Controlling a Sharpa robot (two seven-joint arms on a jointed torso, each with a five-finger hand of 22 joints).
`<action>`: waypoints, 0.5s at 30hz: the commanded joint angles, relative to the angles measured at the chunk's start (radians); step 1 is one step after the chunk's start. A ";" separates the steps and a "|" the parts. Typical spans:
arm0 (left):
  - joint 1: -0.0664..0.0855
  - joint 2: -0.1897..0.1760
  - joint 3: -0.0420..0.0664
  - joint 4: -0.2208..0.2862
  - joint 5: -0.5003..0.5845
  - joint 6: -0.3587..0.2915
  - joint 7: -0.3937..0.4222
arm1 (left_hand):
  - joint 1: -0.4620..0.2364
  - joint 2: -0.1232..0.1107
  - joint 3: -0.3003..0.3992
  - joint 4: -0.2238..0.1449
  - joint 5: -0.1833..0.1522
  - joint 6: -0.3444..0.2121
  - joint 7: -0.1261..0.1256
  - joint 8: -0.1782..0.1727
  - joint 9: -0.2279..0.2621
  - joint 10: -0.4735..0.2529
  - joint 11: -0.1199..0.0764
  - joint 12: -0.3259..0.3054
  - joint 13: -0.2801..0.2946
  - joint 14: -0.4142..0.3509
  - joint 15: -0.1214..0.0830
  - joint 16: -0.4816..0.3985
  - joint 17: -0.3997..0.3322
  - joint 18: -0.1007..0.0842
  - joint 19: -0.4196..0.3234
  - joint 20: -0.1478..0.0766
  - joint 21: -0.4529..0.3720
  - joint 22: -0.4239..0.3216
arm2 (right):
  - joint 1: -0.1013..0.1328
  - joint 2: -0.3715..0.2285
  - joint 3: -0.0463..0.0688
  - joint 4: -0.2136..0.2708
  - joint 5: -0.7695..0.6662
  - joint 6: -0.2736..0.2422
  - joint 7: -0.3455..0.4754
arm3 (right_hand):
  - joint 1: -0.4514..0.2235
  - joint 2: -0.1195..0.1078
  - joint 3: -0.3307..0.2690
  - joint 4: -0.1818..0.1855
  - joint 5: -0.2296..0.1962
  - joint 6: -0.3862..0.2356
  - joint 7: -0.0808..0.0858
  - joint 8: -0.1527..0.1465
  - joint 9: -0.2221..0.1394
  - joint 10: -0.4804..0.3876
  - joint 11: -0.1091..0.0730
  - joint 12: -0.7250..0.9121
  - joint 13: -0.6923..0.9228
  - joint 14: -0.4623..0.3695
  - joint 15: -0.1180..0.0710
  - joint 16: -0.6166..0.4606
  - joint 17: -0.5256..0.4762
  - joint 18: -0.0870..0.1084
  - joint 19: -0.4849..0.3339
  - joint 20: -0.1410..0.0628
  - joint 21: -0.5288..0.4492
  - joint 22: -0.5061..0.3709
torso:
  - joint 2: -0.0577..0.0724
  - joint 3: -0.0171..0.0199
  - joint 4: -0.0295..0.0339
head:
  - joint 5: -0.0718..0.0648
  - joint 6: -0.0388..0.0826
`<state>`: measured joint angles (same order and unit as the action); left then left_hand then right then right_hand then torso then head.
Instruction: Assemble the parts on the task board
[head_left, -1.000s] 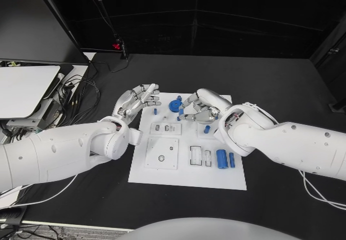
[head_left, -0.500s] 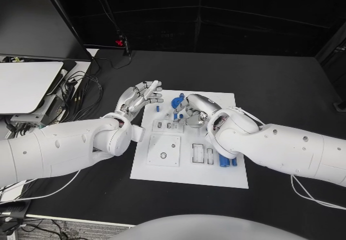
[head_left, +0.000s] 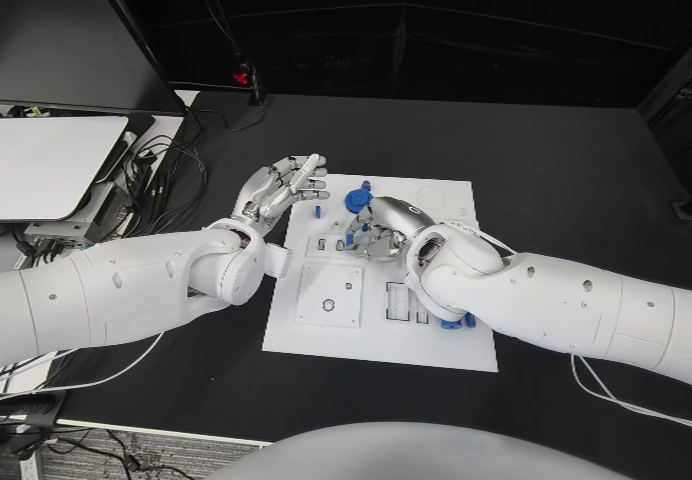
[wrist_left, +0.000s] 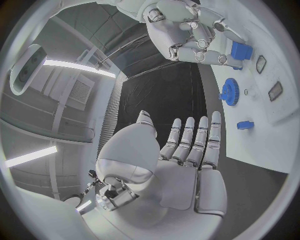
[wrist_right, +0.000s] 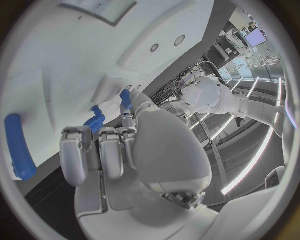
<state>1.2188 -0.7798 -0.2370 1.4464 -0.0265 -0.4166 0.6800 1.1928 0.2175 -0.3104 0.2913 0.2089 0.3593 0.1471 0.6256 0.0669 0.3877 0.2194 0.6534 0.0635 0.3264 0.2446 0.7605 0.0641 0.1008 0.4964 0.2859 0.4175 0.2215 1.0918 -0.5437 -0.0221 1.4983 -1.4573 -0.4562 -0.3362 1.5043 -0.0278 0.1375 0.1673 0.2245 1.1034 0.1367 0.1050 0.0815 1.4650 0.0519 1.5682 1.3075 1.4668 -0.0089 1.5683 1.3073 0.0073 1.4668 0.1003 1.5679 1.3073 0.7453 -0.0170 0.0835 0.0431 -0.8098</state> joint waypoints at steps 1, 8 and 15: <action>0.002 0.000 0.001 0.003 -0.005 0.000 0.148 | 0.006 0.003 0.000 -0.001 0.003 -0.004 0.118 0.002 0.001 -0.002 0.007 0.004 0.001 -0.001 -0.005 -0.007 -0.001 0.019 0.004 0.002 0.003 -0.001 | 0.000 0.005 0.001 -0.007 -0.042 0.005 -0.009 | -0.005 0.004 0.000 -0.005 0.003 0.018 -0.013 0.006 0.002 0.106 0.004 0.003 0.263 0.104 0.003 0.002 0.264 -0.007 0.104 0.005 0.003 0.263 | 0.000 -0.0006 -0.0013 | 0.000 -0.003; 0.002 -0.001 0.001 0.003 -0.005 -0.002 0.148 | 0.007 0.003 0.000 -0.001 0.004 -0.003 0.118 0.002 0.001 -0.001 0.008 0.004 0.001 -0.001 -0.005 -0.007 -0.001 0.019 0.004 0.002 0.003 -0.002 | 0.000 0.016 0.001 -0.016 -0.047 0.019 -0.012 | -0.008 0.004 -0.001 -0.005 0.004 0.016 -0.012 0.003 0.001 0.106 0.005 0.003 0.263 0.104 0.003 0.002 0.264 -0.007 0.104 0.005 0.003 0.263 | 0.000 0.0000 -0.0004 | -0.003 -0.008; 0.002 -0.005 0.001 0.005 -0.005 0.000 0.149 | 0.007 0.003 0.000 -0.001 0.004 -0.003 0.118 0.002 0.001 -0.001 0.008 0.004 0.001 -0.001 -0.005 -0.008 -0.001 0.019 0.004 0.002 0.003 -0.002 | -0.003 0.025 0.001 -0.026 -0.048 0.030 -0.015 | -0.013 0.004 -0.001 -0.004 0.004 0.014 -0.011 0.000 0.000 0.106 0.006 0.003 0.263 0.104 0.003 0.002 0.264 -0.007 0.104 0.005 0.003 0.263 | 0.000 -0.0005 -0.0011 | -0.001 -0.018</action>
<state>1.2189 -0.7839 -0.2370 1.4486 -0.0265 -0.4171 0.6800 1.1928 0.2175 -0.3104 0.2913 0.2089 0.3593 0.1471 0.6256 0.0667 0.3876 0.2194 0.6533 0.0635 0.3264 0.2446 0.7566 0.0641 0.1008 0.4964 0.2859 0.4175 0.2206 1.0879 -0.5208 -0.0215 1.4738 -1.4912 -0.4425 -0.3464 1.5025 -0.0289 0.1371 0.1676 0.2245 1.1031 0.1364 0.1071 0.0814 1.4650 0.0519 1.5682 1.3076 1.4668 -0.0089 1.5683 1.3080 0.0074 1.4668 0.1003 1.5679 1.3073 0.7452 -0.0172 0.0827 0.0390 -0.8261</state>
